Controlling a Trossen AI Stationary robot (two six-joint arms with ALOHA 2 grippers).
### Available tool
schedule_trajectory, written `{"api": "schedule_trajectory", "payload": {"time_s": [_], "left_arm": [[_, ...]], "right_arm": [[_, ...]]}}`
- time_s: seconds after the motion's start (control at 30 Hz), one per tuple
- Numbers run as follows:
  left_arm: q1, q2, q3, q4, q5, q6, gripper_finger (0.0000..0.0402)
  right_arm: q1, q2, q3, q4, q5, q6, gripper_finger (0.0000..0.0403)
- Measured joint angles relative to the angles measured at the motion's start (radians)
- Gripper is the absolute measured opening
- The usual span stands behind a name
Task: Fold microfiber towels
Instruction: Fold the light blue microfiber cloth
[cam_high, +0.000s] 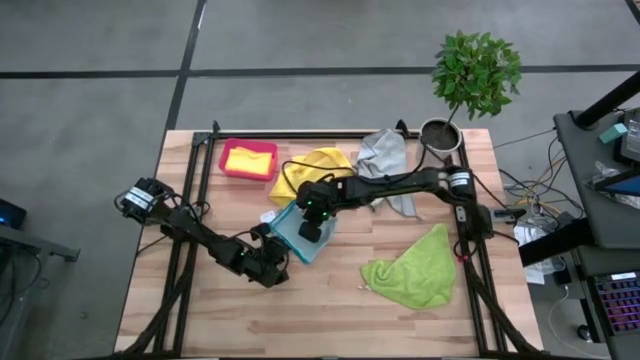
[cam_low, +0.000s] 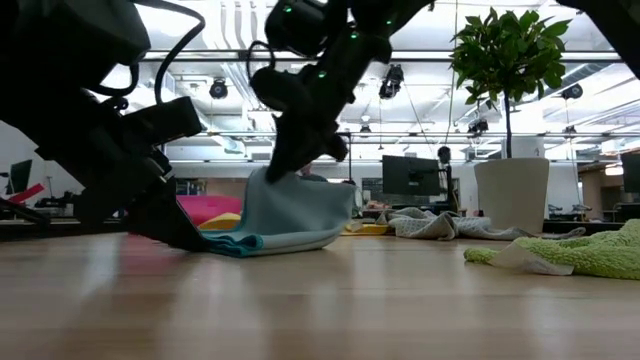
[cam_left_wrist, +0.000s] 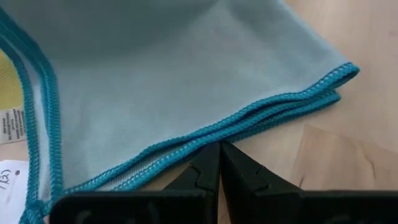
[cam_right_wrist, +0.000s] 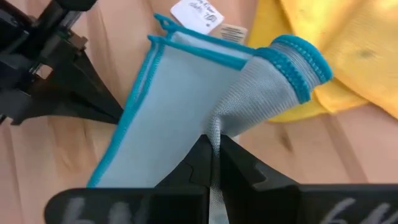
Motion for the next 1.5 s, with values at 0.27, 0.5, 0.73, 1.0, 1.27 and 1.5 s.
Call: {"api": "schedule_trajectory", "payload": {"time_s": [0.27, 0.5, 0.73, 1.0, 1.27, 1.5], "left_arm": [[0.000, 0.000, 0.000, 0.000, 0.005, 0.002, 0.0000], [0.000, -0.001, 0.000, 0.000, 0.009, 0.002, 0.0000], [-0.002, -0.001, -0.002, 0.001, 0.006, -0.004, 0.0000], [-0.004, -0.001, -0.003, 0.000, 0.002, 0.001, 0.0000], [-0.004, -0.002, -0.002, -0.001, 0.011, 0.008, 0.0000], [0.000, -0.002, -0.001, 0.004, 0.021, -0.009, 0.0000]], "right_arm": [[0.030, 0.103, 0.124, 0.001, -0.001, 0.026, 0.0012], [0.036, 0.207, 0.219, -0.002, 0.001, 0.043, 0.0012], [0.042, 0.252, 0.288, -0.060, -0.008, 0.047, 0.0042], [0.068, 0.253, 0.294, -0.060, 0.001, 0.066, 0.0138], [0.082, 0.240, 0.289, -0.070, -0.001, 0.057, 0.0194], [0.089, 0.158, 0.289, -0.191, -0.029, -0.132, 0.0200]]}}
